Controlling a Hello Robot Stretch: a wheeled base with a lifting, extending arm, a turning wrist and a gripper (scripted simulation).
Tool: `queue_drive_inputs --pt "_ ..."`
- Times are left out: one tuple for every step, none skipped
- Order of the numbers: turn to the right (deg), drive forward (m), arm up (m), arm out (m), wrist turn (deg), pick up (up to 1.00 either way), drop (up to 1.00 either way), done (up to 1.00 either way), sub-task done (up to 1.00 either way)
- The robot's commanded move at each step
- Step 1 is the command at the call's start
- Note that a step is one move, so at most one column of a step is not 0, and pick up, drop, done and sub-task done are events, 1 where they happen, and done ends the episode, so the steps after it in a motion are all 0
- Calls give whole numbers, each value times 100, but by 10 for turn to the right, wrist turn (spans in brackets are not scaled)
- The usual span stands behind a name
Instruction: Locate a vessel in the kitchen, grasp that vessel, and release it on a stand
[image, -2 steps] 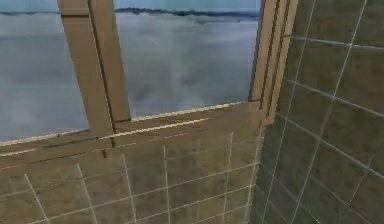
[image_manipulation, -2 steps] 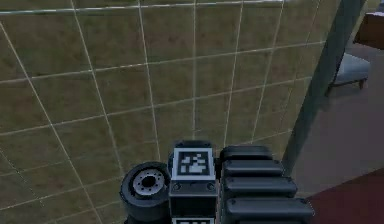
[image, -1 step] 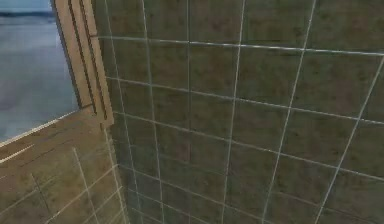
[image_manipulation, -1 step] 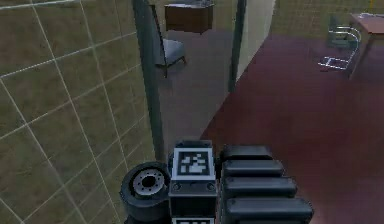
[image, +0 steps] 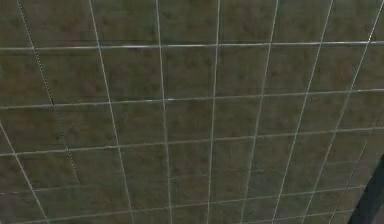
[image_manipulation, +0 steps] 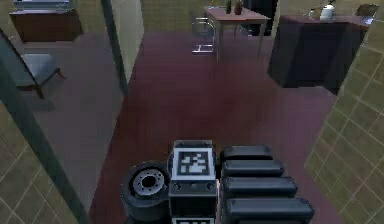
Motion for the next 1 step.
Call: queue_drive_inputs --pt "-450 0 0 0 0 0 0 0 0"
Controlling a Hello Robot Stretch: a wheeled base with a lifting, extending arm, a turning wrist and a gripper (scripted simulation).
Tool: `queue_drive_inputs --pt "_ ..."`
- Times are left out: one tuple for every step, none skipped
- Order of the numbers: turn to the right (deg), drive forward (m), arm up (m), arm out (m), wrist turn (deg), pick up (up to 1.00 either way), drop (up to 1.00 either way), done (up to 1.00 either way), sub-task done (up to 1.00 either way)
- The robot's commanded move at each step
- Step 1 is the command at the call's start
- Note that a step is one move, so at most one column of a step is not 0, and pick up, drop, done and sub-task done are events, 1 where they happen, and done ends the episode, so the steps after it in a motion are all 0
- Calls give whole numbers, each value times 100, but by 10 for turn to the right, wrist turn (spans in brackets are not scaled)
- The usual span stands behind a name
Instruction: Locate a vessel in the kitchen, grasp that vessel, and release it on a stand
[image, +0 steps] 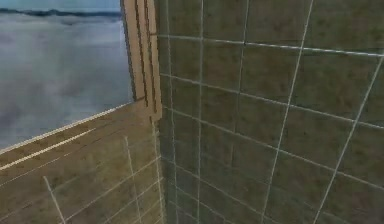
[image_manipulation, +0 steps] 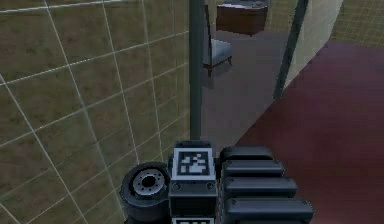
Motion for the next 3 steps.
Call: queue_drive_inputs --pt "-450 0 0 0 0 0 0 0 0" --pt "-450 0 0 0 0 0 0 0 0" --pt "-390 0 0 0 0 0 0 0 0"
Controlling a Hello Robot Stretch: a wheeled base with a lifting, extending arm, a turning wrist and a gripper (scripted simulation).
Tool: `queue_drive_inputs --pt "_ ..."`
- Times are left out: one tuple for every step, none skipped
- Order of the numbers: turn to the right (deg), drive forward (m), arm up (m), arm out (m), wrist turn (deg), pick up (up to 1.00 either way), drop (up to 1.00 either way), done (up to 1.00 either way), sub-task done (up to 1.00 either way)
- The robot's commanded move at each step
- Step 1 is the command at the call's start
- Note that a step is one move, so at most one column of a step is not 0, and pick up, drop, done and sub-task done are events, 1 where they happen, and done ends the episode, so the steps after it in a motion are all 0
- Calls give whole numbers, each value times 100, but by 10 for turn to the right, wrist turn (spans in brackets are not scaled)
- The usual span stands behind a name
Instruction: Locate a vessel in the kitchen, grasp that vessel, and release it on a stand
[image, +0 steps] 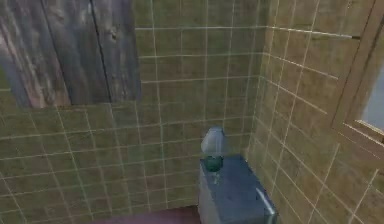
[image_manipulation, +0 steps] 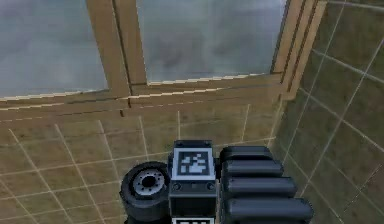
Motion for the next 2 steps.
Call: queue_drive_inputs --pt "-450 0 0 0 0 0 0 0 0" --pt "-450 0 0 0 0 0 0 0 0"
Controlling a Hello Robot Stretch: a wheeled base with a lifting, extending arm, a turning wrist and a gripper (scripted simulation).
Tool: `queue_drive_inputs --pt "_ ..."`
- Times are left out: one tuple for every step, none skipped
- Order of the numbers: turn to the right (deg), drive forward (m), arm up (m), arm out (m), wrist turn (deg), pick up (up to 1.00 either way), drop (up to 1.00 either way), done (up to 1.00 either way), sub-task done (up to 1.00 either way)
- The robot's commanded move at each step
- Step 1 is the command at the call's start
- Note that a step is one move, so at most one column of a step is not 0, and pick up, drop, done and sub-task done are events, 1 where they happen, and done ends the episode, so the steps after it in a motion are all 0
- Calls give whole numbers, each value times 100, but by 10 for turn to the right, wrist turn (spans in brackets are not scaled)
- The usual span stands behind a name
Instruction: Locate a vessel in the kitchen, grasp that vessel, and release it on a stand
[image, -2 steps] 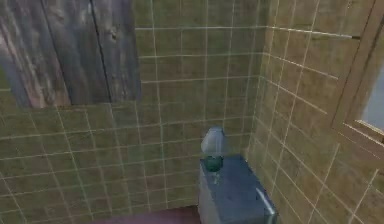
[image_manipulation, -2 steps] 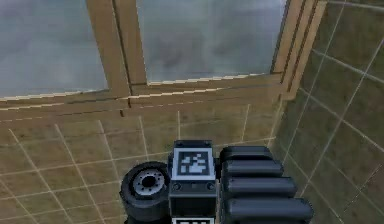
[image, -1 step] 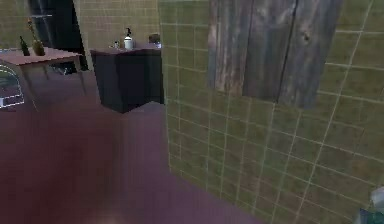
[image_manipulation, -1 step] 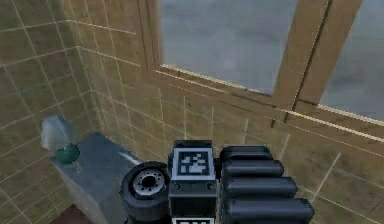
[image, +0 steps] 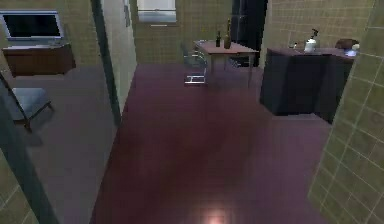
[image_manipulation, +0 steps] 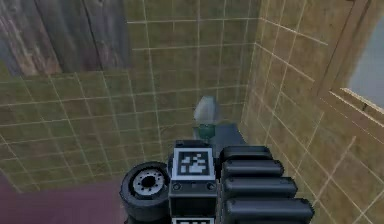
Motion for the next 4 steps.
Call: queue_drive_inputs --pt "-450 0 0 0 0 0 0 0 0" --pt "-360 0 0 0 0 0 0 0 0" --pt "450 0 0 0 0 0 0 0 0" --pt "450 0 0 0 0 0 0 0 0"
